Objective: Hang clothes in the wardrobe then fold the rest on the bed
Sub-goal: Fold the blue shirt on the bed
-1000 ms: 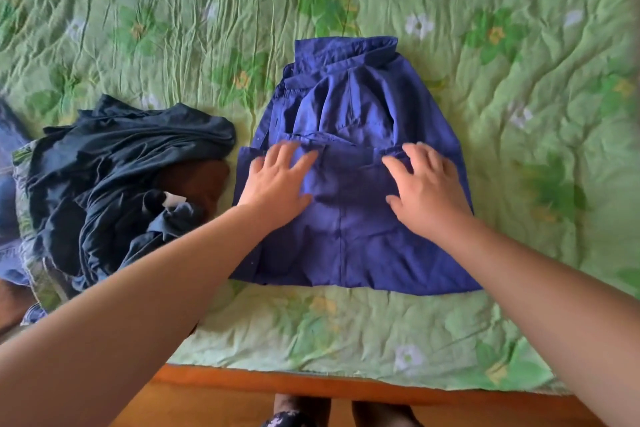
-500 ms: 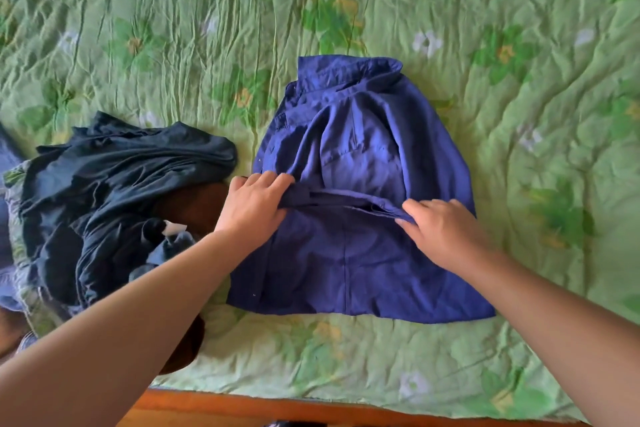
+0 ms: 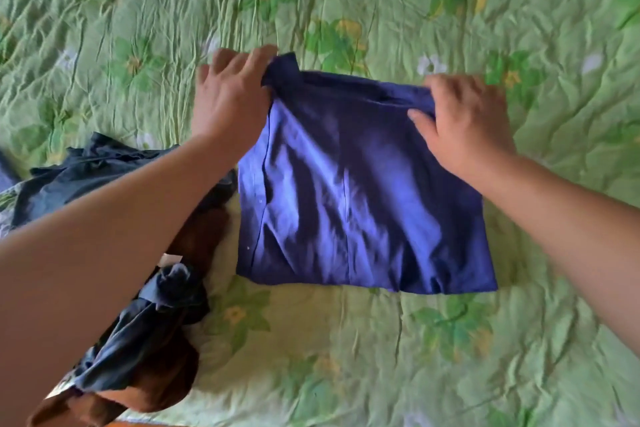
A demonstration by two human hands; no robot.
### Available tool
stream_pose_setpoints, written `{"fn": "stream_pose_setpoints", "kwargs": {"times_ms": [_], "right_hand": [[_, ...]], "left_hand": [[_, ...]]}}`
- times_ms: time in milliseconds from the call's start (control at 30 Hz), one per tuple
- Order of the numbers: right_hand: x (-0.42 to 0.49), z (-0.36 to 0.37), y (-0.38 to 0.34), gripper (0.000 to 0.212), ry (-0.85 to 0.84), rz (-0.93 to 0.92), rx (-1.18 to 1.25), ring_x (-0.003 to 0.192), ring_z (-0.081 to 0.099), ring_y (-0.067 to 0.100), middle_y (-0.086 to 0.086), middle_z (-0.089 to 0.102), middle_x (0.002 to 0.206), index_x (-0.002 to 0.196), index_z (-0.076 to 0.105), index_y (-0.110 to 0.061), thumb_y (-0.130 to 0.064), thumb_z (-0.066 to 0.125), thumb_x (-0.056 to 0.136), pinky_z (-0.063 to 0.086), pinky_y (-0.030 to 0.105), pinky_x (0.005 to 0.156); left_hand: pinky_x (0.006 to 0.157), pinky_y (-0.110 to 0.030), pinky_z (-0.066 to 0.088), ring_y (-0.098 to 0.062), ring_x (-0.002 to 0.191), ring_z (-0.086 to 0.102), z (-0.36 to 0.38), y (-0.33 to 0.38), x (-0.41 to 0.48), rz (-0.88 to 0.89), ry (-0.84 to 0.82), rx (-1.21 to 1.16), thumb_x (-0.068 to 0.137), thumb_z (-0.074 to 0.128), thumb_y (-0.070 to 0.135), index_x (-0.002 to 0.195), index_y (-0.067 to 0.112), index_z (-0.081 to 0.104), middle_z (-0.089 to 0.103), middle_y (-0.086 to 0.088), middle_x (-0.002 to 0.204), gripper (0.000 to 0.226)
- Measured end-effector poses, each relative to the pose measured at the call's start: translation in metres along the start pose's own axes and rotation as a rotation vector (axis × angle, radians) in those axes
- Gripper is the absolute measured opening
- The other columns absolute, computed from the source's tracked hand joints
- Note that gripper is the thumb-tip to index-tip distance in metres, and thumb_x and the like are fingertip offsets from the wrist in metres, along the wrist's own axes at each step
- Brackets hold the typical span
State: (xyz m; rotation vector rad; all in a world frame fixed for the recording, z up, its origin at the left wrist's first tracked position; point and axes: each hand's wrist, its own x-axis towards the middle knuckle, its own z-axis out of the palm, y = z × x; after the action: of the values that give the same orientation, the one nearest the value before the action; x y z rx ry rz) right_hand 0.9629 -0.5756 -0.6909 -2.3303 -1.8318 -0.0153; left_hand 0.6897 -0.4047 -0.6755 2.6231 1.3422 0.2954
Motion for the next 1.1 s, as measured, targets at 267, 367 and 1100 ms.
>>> {"fn": "stream_pose_setpoints", "kwargs": {"times_ms": [267,367,1100], "right_hand": [[-0.048,0.068,-0.037,0.085,-0.302,-0.086,-0.075,0.155,0.010,0.039,0.015,0.012,0.169,0.160,0.029,-0.026,-0.064,0.056,0.089,0.012,0.076,0.114],[-0.064,0.101,-0.032,0.083,-0.407,-0.032,-0.088,0.155,0.009,0.039,0.012,0.007,0.170,0.161,0.019,-0.034,-0.074,0.038,0.091,0.013,0.077,0.112],[-0.109,0.101,-0.053,0.084,-0.236,-0.253,0.017,0.156,0.007,0.040,0.014,0.006,0.170,0.163,0.017,-0.020,-0.069,0.036,0.097,0.009,0.075,0.115]], "left_hand": [[0.121,-0.059,0.013,-0.029,0.155,-0.009,0.088,0.051,-0.070,0.156,-0.381,0.161,0.098,0.037,0.063,0.161,0.033,0.001,-0.010,-0.010,0.168,0.079],[0.119,-0.066,0.006,-0.028,0.154,-0.015,0.126,0.044,-0.084,0.104,-0.464,0.161,0.096,0.024,0.072,0.158,0.040,-0.011,-0.018,-0.009,0.167,0.078],[0.119,-0.065,0.013,-0.033,0.155,0.001,0.124,0.050,-0.149,0.209,-0.231,0.028,0.101,0.032,0.061,0.161,0.029,0.016,0.003,-0.016,0.168,0.070]]}}
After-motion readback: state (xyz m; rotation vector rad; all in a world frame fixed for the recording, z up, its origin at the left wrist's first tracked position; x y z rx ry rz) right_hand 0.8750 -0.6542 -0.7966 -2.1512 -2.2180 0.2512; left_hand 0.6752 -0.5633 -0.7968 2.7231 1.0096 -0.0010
